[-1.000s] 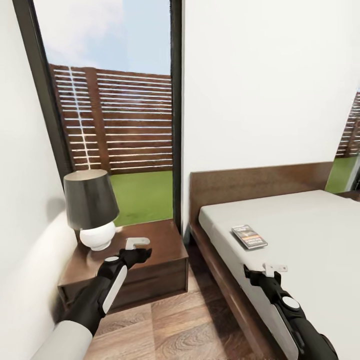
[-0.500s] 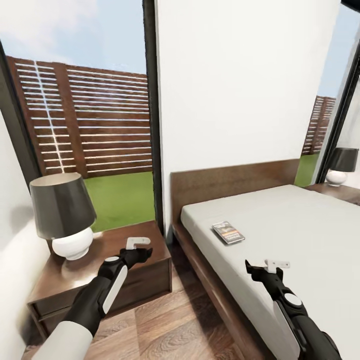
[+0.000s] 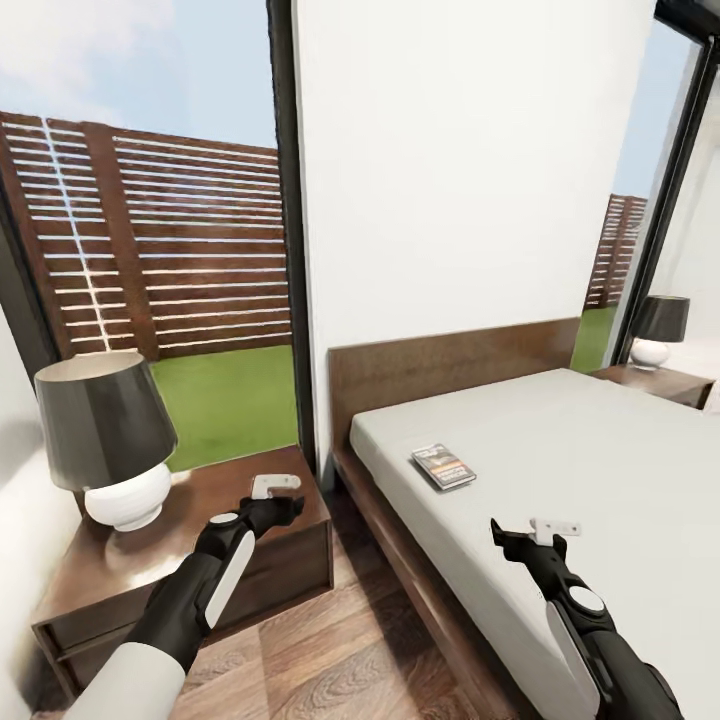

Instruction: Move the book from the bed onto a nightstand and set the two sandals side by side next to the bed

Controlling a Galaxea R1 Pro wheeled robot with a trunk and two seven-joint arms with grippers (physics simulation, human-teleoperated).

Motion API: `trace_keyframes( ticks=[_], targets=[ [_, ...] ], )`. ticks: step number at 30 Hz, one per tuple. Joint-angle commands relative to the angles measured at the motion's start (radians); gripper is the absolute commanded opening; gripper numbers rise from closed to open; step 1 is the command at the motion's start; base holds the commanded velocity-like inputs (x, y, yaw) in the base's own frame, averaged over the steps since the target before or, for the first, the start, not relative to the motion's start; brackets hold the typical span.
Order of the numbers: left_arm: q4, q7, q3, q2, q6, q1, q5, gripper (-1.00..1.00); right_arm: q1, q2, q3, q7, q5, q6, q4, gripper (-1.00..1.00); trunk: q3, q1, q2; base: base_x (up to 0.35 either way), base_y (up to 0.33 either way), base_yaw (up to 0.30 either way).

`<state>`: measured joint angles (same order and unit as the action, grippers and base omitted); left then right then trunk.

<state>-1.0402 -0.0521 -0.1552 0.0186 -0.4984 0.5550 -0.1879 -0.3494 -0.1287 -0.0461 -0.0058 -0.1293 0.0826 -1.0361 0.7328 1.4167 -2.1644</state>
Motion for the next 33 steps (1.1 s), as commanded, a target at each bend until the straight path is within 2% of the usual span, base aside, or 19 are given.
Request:
trace_keyframes(
  ticks=[1, 15, 23, 33],
  targets=[
    [-0.001, -0.005, -0.001, 0.000, -0.005, 0.001, -0.010, 1.00, 0.000, 0.000, 0.000, -0.001, -0.010, 0.005, -0.002, 1.00, -0.002, -0.004, 0.007, 0.000, 0.000, -0.262],
    [-0.002, -0.005, 0.000, 0.000, -0.006, 0.001, -0.012, 1.00, 0.000, -0.001, 0.000, 0.000, -0.010, 0.006, -0.001, 1.00, -0.046, -0.058, 0.105, 0.000, 0.000, -0.248],
    [-0.001, -0.007, -0.001, 0.001, -0.006, 0.001, -0.010, 1.00, 0.000, 0.000, 0.001, -0.002, -0.010, 0.005, -0.001, 1.00, -0.046, -0.058, 0.105, 0.019, 0.013, -0.118],
    [0.000, -0.008, 0.000, 0.000, -0.006, 0.001, -0.009, 1.00, 0.000, 0.000, 0.002, -0.002, -0.010, 0.005, -0.001, 1.00, -0.046, -0.058, 0.105, 0.253, 0.120, -0.003]
  ],
)
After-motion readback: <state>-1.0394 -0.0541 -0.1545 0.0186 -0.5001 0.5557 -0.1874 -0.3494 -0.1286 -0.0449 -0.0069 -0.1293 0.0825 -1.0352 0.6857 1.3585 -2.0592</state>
